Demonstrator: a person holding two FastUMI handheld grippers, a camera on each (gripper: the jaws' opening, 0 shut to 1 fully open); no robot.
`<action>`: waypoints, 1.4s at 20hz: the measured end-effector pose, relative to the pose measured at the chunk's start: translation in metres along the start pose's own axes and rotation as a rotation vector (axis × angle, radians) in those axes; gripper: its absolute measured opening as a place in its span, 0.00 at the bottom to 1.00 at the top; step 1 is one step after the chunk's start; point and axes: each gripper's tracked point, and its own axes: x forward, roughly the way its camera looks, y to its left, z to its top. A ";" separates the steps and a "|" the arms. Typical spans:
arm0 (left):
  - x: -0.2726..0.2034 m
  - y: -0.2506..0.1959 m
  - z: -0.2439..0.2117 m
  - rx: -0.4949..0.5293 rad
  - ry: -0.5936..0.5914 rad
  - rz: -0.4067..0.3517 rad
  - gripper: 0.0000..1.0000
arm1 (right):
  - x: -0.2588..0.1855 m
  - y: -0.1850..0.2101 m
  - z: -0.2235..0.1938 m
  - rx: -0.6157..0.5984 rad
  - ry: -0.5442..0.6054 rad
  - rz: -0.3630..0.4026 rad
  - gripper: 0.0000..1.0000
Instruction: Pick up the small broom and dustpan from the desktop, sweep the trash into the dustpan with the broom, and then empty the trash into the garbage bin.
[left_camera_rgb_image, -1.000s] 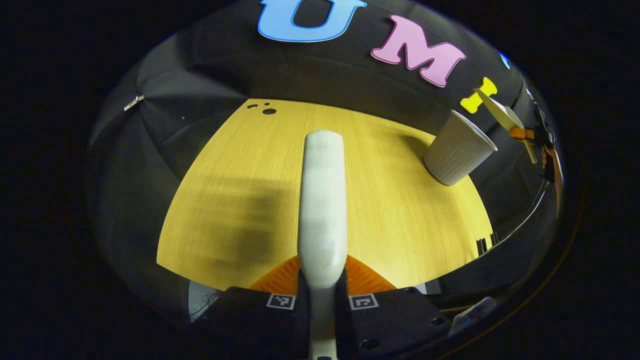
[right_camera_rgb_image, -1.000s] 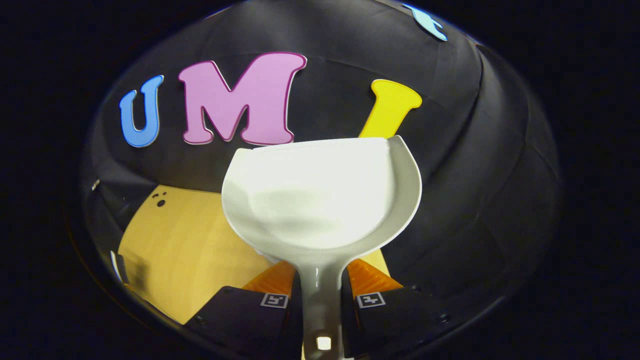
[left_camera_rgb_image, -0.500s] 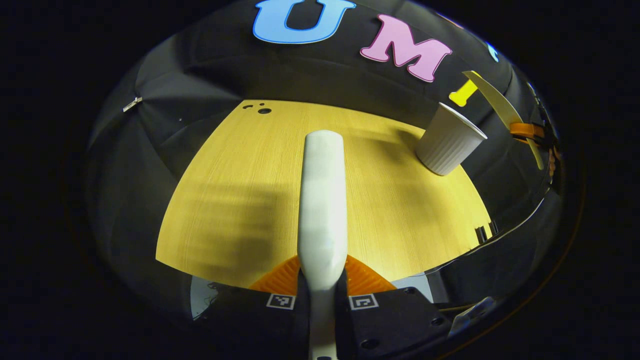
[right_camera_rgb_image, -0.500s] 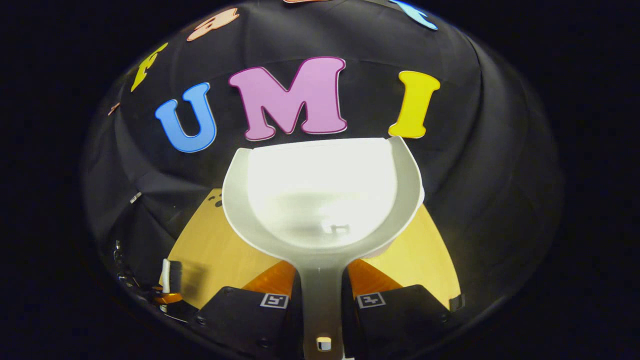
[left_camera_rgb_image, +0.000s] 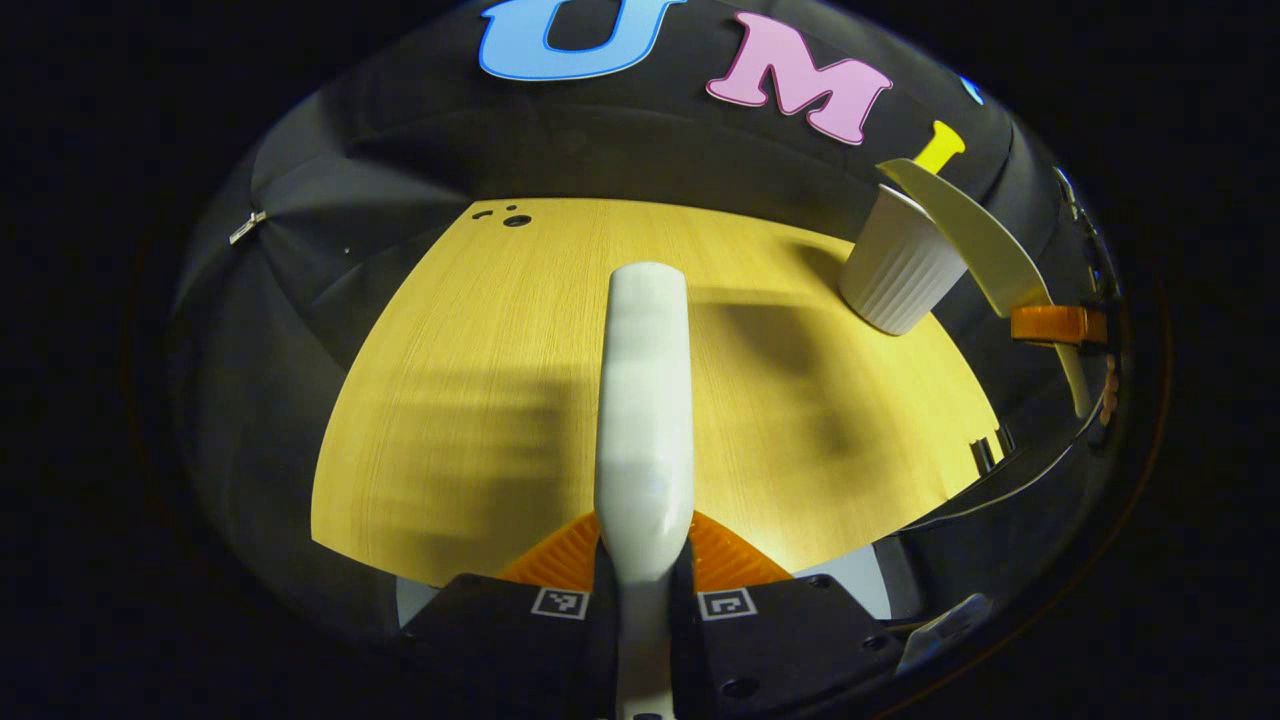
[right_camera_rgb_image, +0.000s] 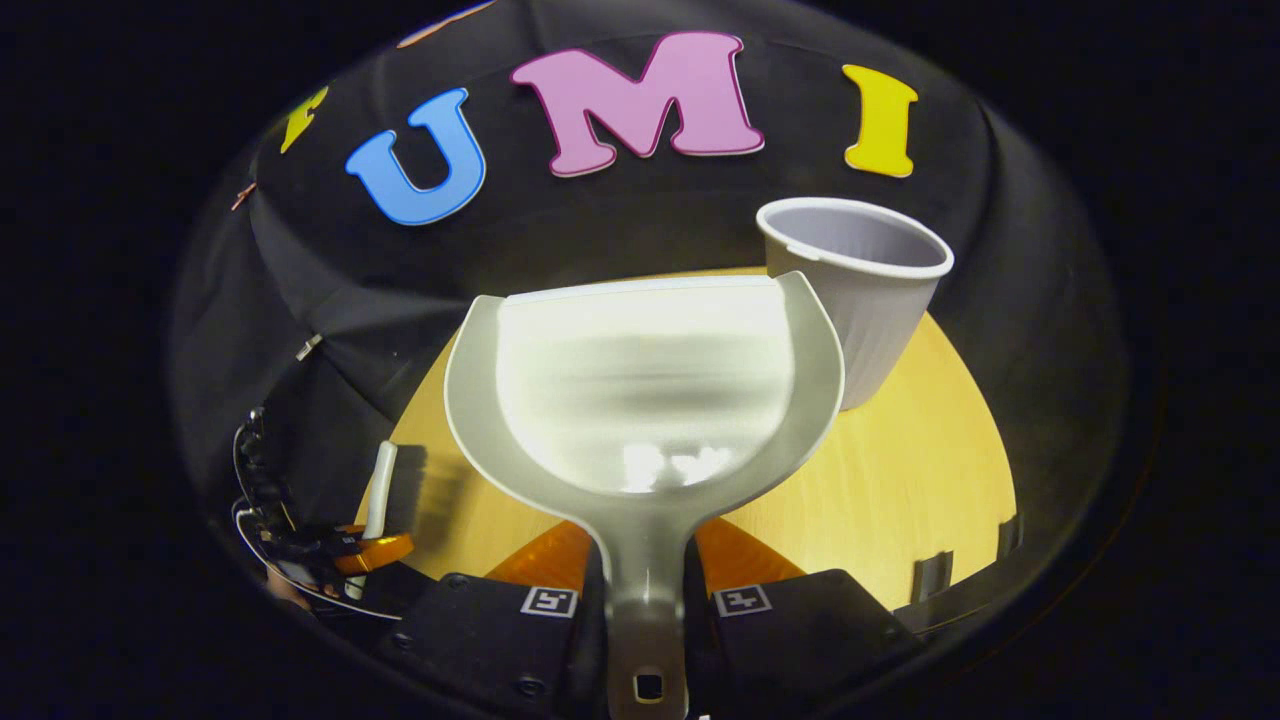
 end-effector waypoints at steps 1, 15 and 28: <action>0.004 0.001 0.002 -0.004 0.002 0.002 0.25 | 0.009 0.003 -0.010 0.002 0.021 0.008 0.30; 0.105 0.009 0.012 0.056 0.129 0.149 0.25 | 0.127 -0.019 -0.107 -0.065 0.270 -0.036 0.35; 0.127 0.004 0.005 0.082 0.197 0.197 0.25 | 0.147 -0.026 -0.127 -0.097 0.329 -0.059 0.36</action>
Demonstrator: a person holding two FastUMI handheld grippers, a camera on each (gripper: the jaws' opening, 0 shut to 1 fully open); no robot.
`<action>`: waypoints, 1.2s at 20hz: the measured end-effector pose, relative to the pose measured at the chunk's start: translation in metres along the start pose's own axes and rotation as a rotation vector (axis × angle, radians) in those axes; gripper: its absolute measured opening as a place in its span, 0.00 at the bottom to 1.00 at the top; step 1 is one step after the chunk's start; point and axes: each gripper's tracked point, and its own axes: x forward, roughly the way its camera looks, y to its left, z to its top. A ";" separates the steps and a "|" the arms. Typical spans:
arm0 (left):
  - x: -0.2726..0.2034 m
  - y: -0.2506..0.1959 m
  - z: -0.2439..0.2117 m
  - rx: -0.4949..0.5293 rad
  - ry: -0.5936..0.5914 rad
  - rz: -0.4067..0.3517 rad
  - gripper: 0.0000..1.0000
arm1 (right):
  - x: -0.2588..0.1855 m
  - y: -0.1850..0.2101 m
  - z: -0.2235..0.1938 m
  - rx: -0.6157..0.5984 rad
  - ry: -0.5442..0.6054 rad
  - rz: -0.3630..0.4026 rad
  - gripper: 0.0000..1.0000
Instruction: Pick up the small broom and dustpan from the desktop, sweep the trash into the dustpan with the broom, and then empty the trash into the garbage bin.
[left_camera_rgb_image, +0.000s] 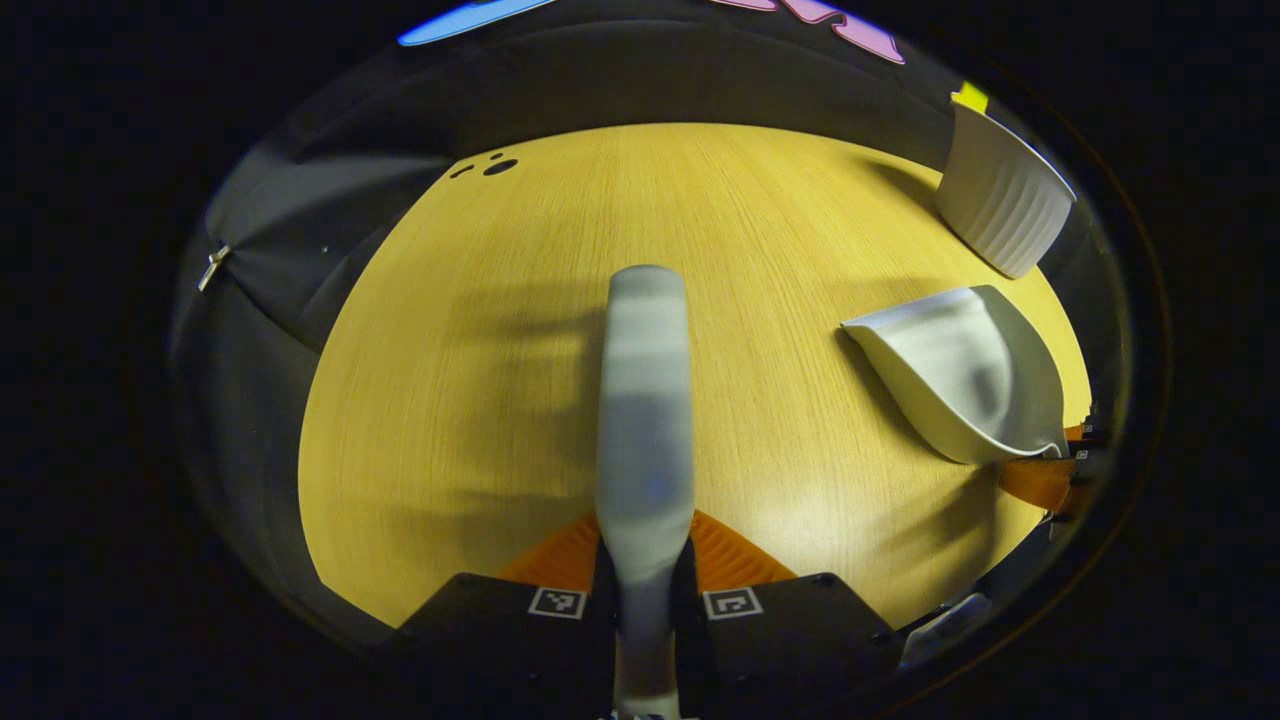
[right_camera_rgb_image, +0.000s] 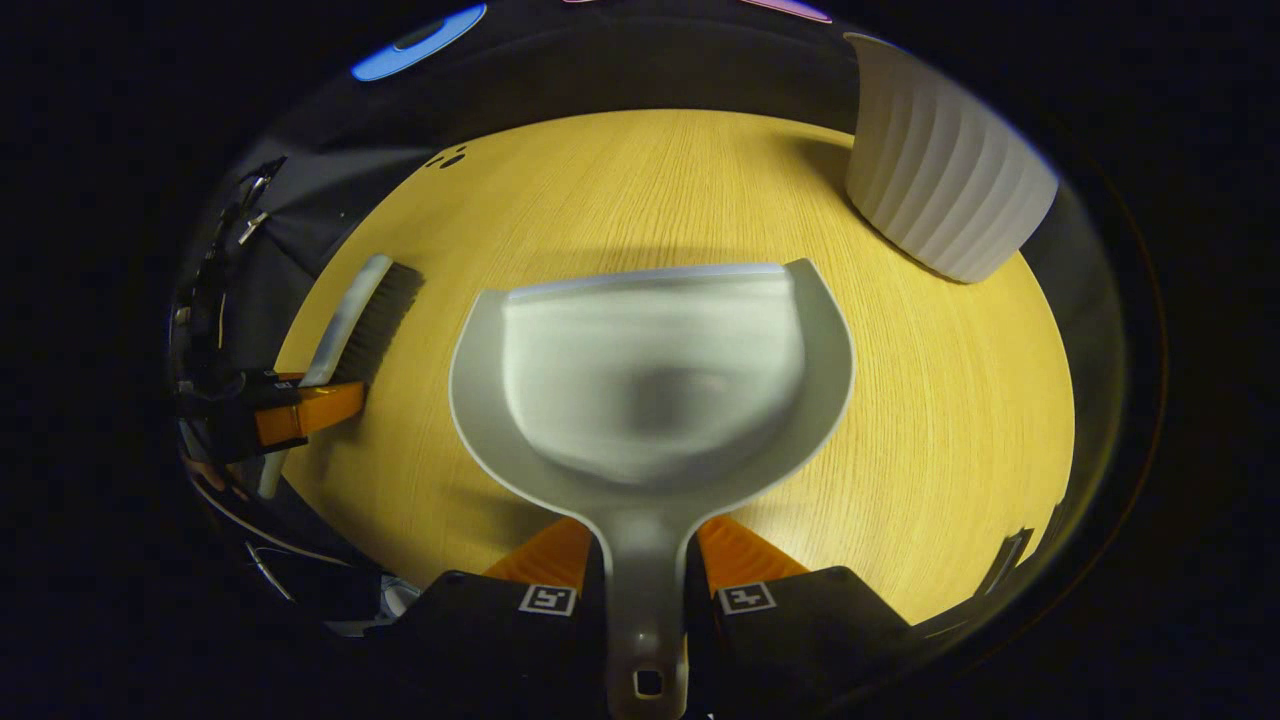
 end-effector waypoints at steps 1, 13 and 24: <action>0.000 0.000 -0.001 0.000 0.006 0.000 0.30 | 0.001 0.002 -0.002 0.005 0.009 0.011 0.37; -0.074 -0.001 0.017 -0.110 -0.176 -0.081 0.96 | -0.037 0.007 0.027 0.053 -0.171 0.005 0.99; -0.280 0.007 0.042 -0.087 -0.774 -0.033 0.95 | -0.213 0.020 0.083 0.084 -0.693 -0.001 0.99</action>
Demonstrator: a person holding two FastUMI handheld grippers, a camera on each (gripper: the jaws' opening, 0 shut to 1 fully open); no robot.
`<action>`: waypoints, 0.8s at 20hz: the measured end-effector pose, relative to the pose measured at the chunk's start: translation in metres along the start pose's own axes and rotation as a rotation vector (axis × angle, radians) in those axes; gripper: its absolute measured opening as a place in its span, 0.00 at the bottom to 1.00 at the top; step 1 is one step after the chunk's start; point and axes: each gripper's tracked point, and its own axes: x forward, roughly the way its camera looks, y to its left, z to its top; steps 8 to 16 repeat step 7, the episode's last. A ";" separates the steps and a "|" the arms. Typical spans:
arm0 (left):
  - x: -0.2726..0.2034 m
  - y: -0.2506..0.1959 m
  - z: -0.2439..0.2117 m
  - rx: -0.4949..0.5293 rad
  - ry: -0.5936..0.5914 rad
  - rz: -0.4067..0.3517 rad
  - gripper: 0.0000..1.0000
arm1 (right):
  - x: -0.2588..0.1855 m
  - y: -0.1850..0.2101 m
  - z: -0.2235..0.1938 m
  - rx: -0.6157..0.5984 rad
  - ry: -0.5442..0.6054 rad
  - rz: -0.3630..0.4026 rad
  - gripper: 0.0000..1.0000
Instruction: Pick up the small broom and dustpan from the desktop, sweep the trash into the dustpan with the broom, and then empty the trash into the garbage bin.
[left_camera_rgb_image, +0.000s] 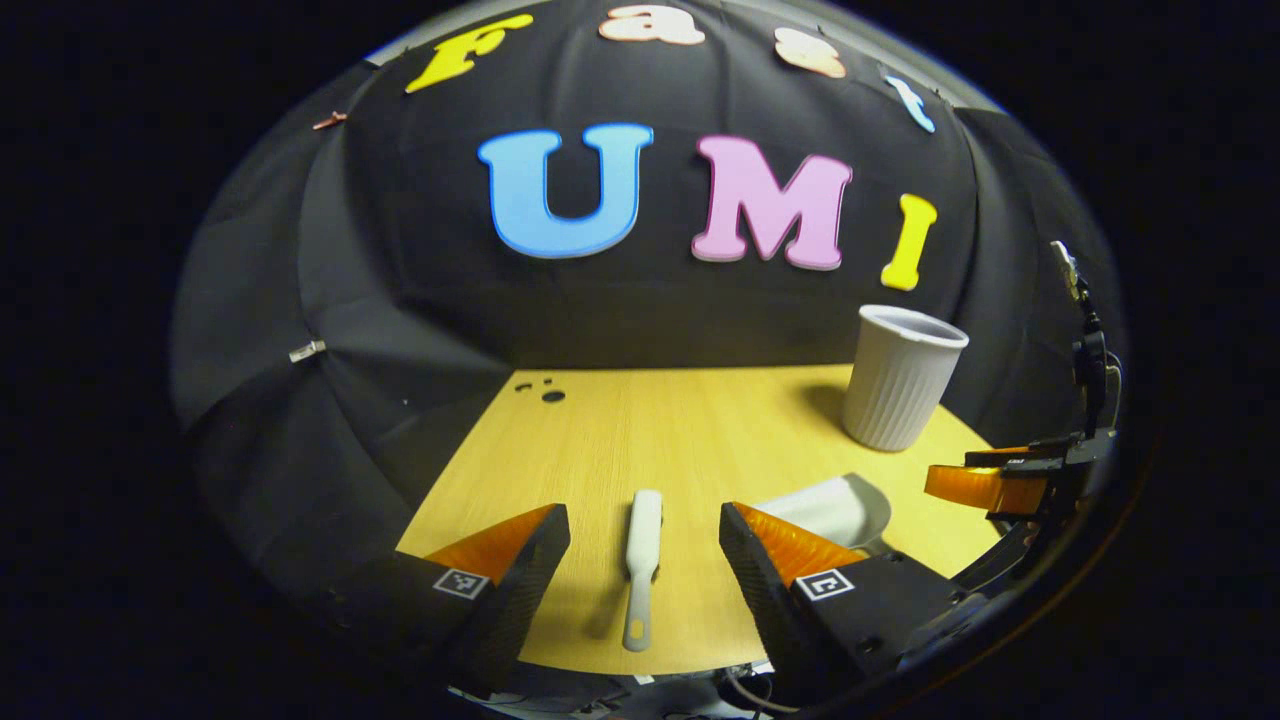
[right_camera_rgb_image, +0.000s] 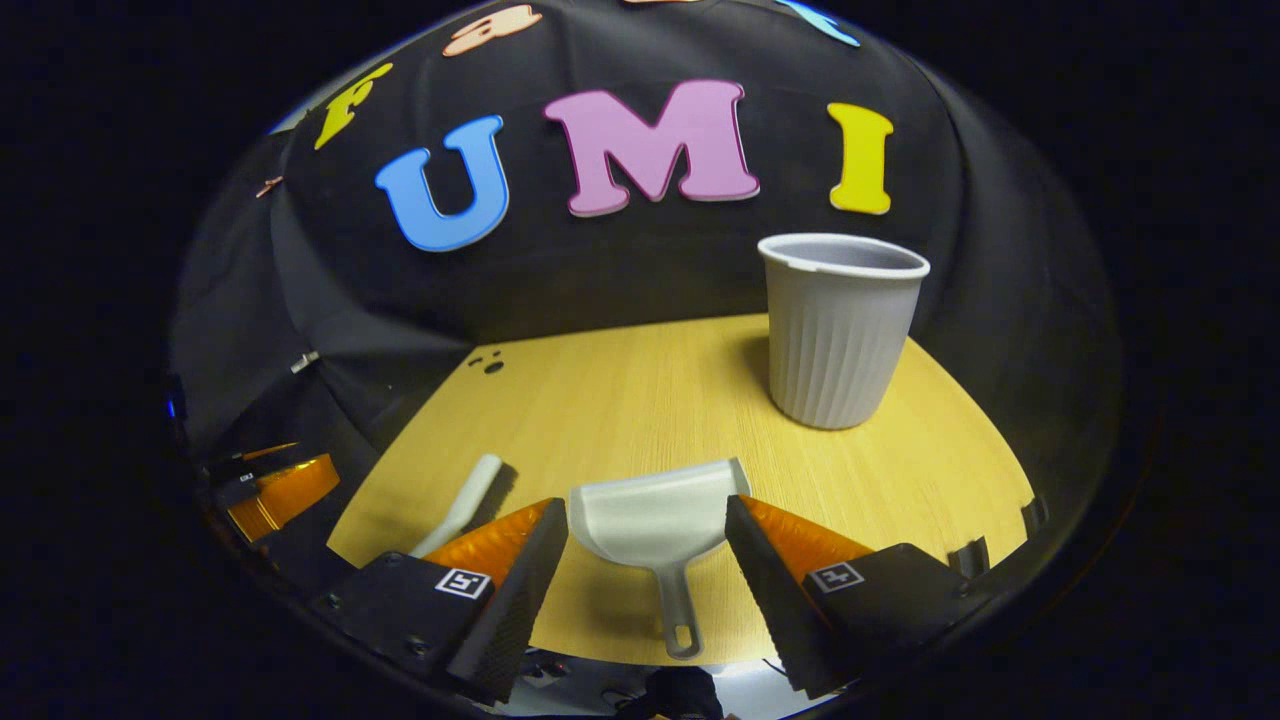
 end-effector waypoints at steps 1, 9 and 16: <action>-0.014 -0.002 0.008 -0.002 -0.041 0.006 0.95 | -0.011 0.006 0.009 -0.010 -0.036 0.005 0.99; -0.081 -0.008 0.022 -0.005 -0.191 0.035 0.95 | -0.067 0.024 0.018 -0.096 -0.191 0.023 0.99; -0.081 -0.008 0.022 -0.005 -0.191 0.035 0.95 | -0.067 0.024 0.018 -0.096 -0.191 0.023 0.99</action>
